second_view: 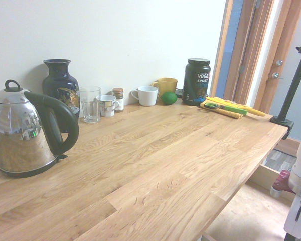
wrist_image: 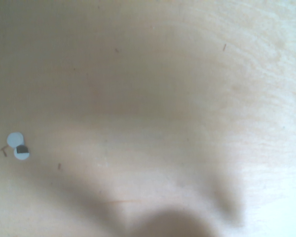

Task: Put seasoning jar in the drawer

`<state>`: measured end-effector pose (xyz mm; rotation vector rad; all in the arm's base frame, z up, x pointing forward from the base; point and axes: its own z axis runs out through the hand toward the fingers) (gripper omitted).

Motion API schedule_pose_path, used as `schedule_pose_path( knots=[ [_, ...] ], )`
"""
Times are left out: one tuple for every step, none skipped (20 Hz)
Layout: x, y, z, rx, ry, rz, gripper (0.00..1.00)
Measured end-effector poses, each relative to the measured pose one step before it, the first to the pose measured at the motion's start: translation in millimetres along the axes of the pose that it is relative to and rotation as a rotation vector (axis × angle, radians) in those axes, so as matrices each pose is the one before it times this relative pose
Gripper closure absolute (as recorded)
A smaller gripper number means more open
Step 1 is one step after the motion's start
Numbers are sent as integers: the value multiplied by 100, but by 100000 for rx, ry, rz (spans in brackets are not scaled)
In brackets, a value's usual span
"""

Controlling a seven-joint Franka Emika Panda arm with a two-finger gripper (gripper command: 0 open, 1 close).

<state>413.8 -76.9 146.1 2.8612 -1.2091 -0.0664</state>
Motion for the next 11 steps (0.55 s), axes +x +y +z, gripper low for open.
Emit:
schedule_pose_path(
  knots=[
    [-50,-71,-3,-4,20,-205,0],
    [-58,-84,-5,-30,37,-252,0],
    [-57,-83,-7,-41,52,-244,0],
    [-36,-53,-6,-42,52,-151,0],
    [-40,-61,-7,-42,61,-142,0],
    [-28,-52,-12,-7,76,-66,0],
    [-16,-35,-14,-2,78,-13,0],
    [-15,-41,-23,13,85,10,0],
    [-7,-35,-32,28,92,71,0],
    [-11,-47,-40,30,103,46,0],
    [-34,-74,-40,49,81,43,0]
  ],
)
